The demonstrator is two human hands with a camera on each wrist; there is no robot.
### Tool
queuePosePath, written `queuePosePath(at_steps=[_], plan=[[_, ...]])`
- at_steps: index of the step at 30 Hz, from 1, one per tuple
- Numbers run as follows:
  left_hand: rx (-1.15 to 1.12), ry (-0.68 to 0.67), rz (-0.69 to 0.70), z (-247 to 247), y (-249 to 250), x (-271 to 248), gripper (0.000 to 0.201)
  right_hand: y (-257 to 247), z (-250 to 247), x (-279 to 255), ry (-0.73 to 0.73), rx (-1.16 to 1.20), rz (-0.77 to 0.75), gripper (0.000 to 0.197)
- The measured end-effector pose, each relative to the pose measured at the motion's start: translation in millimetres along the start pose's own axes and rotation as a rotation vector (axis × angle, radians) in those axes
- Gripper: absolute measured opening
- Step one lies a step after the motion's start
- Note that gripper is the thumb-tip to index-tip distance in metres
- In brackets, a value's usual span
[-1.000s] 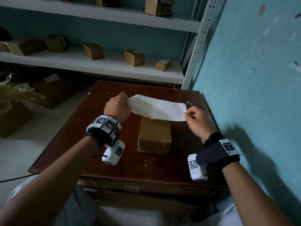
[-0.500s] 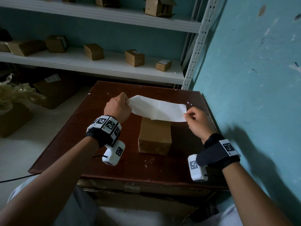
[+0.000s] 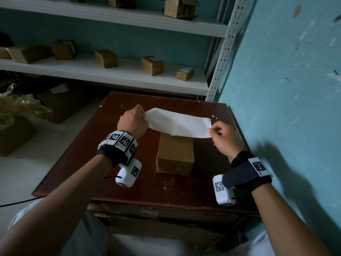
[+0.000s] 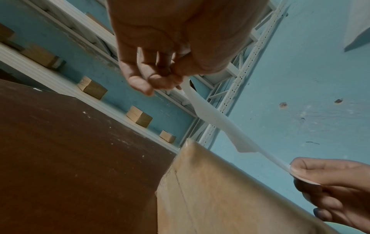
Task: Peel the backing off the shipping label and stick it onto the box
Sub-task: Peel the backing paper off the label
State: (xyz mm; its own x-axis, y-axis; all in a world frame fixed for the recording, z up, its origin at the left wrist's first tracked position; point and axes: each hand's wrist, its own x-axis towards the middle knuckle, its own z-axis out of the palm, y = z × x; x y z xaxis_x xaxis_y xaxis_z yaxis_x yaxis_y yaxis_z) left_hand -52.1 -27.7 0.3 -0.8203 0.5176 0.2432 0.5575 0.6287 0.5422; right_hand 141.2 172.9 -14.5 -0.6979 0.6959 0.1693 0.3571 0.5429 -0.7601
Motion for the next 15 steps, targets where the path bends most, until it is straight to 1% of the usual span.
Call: queuePosePath(at_steps=[8, 15], plan=[[-0.003, 0.016, -0.007, -3.5, 0.9, -1.3, 0.012, 1.1, -1.0, -0.1, -0.001, -0.007, 0.006, 0.02], [0.016, 0.02, -0.013, -3.5, 0.2, -1.4, 0.014, 1.3, -1.3, 0.2, 0.0, -0.01, 0.005, 0.023]])
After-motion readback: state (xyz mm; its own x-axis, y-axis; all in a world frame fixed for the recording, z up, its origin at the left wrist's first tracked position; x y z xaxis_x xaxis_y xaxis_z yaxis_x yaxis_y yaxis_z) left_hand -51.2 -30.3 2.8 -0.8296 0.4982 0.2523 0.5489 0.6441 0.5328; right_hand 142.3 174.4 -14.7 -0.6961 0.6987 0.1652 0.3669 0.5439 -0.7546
